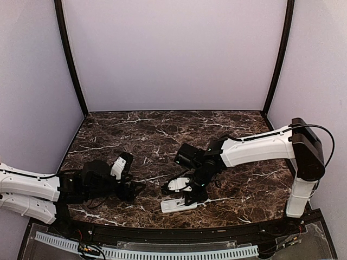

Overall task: Load the batteries into the remote control
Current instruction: Place the battery cover on the remote control without the battery cover.

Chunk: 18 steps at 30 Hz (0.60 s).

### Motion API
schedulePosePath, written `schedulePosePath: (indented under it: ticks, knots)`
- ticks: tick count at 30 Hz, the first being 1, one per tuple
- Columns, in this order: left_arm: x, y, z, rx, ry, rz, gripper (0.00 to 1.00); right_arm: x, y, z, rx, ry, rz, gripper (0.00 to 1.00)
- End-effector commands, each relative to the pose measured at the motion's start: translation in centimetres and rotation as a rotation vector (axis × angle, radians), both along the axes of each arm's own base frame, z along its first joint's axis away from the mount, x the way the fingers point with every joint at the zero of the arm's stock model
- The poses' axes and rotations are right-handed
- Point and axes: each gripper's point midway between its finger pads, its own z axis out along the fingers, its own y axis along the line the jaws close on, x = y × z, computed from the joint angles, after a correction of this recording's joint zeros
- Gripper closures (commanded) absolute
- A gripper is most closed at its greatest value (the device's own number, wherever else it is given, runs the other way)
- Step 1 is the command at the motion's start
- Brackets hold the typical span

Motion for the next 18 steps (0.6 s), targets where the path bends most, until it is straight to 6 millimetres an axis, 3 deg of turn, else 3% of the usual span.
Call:
schedulePosePath:
  ticks: [1, 18]
  knots:
    - [0.18, 0.17, 0.65, 0.008, -0.020, 0.001, 0.25, -0.74, 0.11, -0.26, -0.023, 0.024, 0.013, 0.92]
    - [0.16, 0.40, 0.73, 0.017, -0.023, 0.003, 0.25, -0.47, 0.04, -0.79, -0.055, 0.025, -0.020, 0.81]
